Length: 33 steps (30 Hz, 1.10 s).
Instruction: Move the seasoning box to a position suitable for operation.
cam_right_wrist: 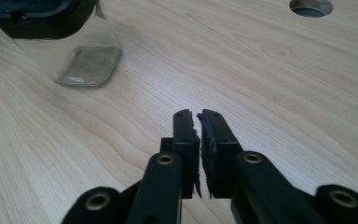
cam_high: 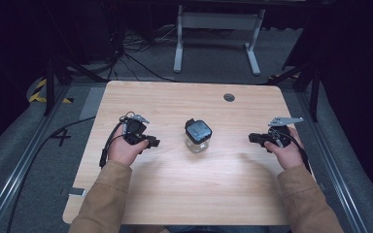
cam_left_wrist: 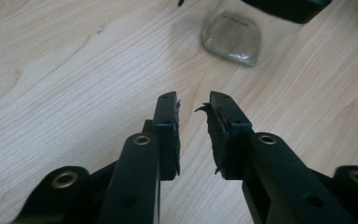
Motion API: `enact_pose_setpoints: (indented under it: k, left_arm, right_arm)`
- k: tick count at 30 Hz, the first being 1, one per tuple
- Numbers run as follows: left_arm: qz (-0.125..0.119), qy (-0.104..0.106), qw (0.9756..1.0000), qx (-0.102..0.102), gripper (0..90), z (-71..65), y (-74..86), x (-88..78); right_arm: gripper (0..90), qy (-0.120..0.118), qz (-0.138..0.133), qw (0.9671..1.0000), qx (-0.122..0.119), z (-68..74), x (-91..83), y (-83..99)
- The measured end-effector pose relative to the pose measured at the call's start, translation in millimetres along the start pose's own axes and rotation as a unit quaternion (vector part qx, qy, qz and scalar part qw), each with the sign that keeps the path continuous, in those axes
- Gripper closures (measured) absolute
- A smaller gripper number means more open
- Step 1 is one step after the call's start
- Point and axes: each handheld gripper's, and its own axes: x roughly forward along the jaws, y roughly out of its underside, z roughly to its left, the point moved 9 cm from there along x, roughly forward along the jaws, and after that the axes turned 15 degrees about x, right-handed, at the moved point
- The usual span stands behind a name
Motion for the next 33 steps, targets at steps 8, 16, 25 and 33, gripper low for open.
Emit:
enact_pose_setpoints:
  k: [8, 16, 25, 33]
  left_arm:
    - [-0.003, 0.01, 0.9998, 0.014, 77.3, -9.6, -7.4, 3.8]
    - [-0.018, 0.014, 0.9994, 0.027, 80.6, -20.2, -21.3, 13.4]
    - [-0.023, 0.023, 0.9988, 0.037, 82.6, -28.0, -38.2, 42.9]
    - [-0.016, -0.002, 0.9993, 0.034, 82.2, -16.6, -36.5, 41.0]
  right_arm:
    - [89.8, -0.024, -0.01, 0.9996, -0.005, 12.0, 0.0, -3.2]
    - [89.7, -0.036, -0.005, 0.999, -0.027, 26.7, 8.5, -4.9]
    - [89.8, -0.065, 0.0, 0.9968, -0.046, 54.0, 52.3, -16.9]
    - [89.8, -0.073, 0.005, 0.996, -0.051, 66.5, 75.7, -20.4]
